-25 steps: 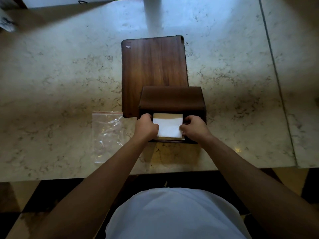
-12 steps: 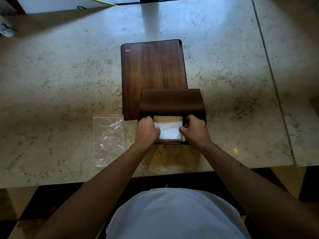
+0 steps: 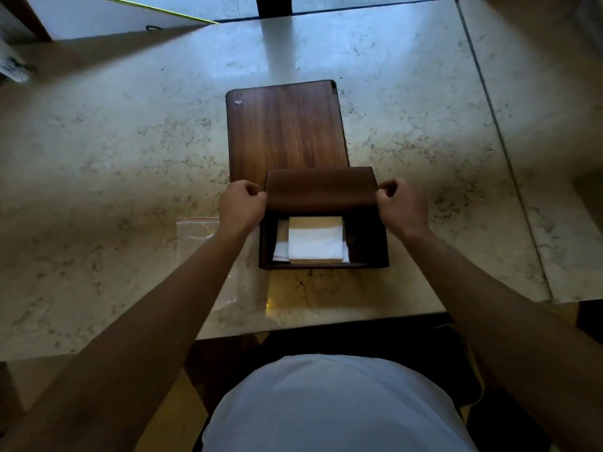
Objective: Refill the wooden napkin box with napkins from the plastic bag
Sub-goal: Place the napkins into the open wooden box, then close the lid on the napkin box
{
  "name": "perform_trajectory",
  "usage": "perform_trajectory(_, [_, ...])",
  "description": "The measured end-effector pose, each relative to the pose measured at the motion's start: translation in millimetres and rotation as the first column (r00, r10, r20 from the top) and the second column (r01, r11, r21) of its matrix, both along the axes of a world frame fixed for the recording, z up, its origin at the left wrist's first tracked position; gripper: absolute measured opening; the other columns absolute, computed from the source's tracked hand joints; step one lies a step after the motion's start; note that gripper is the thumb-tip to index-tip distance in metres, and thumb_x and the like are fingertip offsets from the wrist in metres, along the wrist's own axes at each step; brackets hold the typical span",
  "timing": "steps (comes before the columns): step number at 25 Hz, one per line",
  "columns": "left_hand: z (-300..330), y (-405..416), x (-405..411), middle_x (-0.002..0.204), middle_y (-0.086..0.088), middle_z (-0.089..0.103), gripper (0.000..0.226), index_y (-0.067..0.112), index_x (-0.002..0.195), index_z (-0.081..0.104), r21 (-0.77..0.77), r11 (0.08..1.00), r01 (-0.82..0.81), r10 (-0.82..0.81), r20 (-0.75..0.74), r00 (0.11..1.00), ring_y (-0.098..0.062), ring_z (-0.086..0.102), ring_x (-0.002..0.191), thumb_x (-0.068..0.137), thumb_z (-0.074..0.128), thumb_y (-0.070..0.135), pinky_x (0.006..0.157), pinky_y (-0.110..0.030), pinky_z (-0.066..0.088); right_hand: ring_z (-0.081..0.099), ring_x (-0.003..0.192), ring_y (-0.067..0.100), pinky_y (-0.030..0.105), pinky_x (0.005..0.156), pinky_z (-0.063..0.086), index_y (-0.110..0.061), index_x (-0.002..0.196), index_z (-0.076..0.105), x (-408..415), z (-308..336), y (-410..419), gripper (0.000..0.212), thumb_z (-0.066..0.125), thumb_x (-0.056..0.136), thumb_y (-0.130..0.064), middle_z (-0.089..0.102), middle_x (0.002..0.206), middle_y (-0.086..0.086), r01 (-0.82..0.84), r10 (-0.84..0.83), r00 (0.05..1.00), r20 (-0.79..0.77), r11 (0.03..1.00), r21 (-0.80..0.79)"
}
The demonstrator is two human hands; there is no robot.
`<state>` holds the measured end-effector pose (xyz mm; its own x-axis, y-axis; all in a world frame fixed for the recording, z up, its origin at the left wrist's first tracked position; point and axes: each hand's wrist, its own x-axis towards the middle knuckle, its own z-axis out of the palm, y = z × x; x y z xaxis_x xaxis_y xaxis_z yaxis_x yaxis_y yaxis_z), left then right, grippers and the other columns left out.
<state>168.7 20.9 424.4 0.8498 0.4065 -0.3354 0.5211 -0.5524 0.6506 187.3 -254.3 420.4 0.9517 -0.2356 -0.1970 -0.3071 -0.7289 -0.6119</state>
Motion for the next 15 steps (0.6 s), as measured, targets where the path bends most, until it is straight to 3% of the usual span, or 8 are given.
perform_trajectory(3, [-8.3, 6.5, 17.7, 0.096, -0.016, 0.073, 0.02, 0.004, 0.097, 0.073, -0.074, 0.997, 0.0, -0.015, -0.189, 0.982, -0.033, 0.069, 0.091, 0.09, 0.066, 0.02, 0.084, -0.045, 0.059, 0.064, 0.077, 0.024, 0.031, 0.065, 0.047, 0.001, 0.089, 0.074, 16.4, -10.0, -7.3, 0.021, 0.059, 0.09, -0.014, 0.067, 0.081, 0.009, 0.034, -0.022, 0.981, -0.191, 0.997, 0.063])
perform_trajectory(5, [-13.3, 6.5, 22.5, 0.098, -0.019, 0.071, 0.018, 0.001, 0.097, 0.071, -0.145, 0.988, -0.054, 0.021, -0.222, 0.975, -0.032, 0.069, 0.091, 0.089, 0.069, 0.017, 0.085, -0.046, 0.06, 0.068, 0.076, 0.029, 0.032, 0.062, 0.047, 0.001, 0.084, 0.075, 20.8, -13.7, -7.5, 0.021, 0.058, 0.087, -0.012, 0.071, 0.08, 0.014, 0.065, -0.035, 0.966, -0.254, 0.992, 0.111])
perform_trajectory(8, [-16.0, 8.0, 23.2, 0.102, -0.013, 0.068, 0.022, 0.003, 0.107, 0.067, -0.266, 0.95, -0.162, 0.105, -0.218, 0.97, -0.027, 0.066, 0.098, 0.087, 0.072, 0.011, 0.086, -0.042, 0.06, 0.073, 0.087, 0.032, 0.041, 0.073, 0.06, 0.0, 0.09, 0.077, 24.6, -14.0, -8.9, 0.017, 0.063, 0.085, -0.009, 0.076, 0.091, 0.017, 0.109, -0.065, 0.965, -0.254, 0.98, 0.166])
perform_trajectory(11, [-14.7, 12.5, 21.1, 0.107, -0.01, 0.067, 0.03, 0.007, 0.112, 0.066, -0.319, 0.918, -0.234, 0.184, -0.18, 0.966, -0.024, 0.066, 0.1, 0.084, 0.075, 0.006, 0.087, -0.038, 0.059, 0.072, 0.094, 0.024, 0.043, 0.087, 0.061, -0.007, 0.097, 0.077, 24.0, -12.1, -10.5, 0.017, 0.066, 0.086, -0.005, 0.076, 0.097, 0.009, 0.168, -0.108, 0.968, -0.226, 0.95, 0.264])
perform_trajectory(15, [-7.4, 22.3, 11.6, 0.1, -0.009, 0.07, 0.015, 0.016, 0.094, 0.068, -0.332, 0.916, -0.226, 0.212, -0.077, 0.974, -0.02, 0.069, 0.089, 0.085, 0.073, 0.005, 0.071, -0.029, 0.06, 0.07, 0.089, 0.017, 0.033, 0.078, 0.06, -0.022, 0.086, 0.069, 21.8, -4.5, -5.9, 0.02, 0.066, 0.086, -0.002, 0.071, 0.091, -0.001, 0.179, -0.118, 0.976, -0.181, 0.911, 0.373])
